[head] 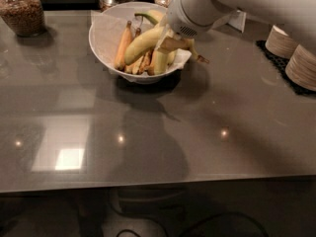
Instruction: Pick banana from white bowl
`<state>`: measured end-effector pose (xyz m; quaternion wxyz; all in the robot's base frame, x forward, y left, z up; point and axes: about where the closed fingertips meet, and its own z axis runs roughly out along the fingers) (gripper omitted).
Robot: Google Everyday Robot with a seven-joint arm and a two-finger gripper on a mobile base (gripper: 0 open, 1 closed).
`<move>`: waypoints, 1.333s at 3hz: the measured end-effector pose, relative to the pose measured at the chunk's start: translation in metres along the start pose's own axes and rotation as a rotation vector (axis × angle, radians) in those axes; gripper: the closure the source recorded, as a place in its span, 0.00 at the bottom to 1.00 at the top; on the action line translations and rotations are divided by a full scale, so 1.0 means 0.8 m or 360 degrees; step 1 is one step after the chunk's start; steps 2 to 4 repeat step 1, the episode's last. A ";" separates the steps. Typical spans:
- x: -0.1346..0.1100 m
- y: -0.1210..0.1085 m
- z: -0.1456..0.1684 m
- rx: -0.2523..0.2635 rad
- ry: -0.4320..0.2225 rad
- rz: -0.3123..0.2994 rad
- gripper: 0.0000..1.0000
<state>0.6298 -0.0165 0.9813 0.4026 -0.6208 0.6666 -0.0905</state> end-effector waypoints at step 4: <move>0.023 0.004 -0.056 -0.0027 -0.0061 0.0089 1.00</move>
Offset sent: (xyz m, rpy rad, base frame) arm 0.0000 0.0000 0.0000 0.0000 0.0000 0.0000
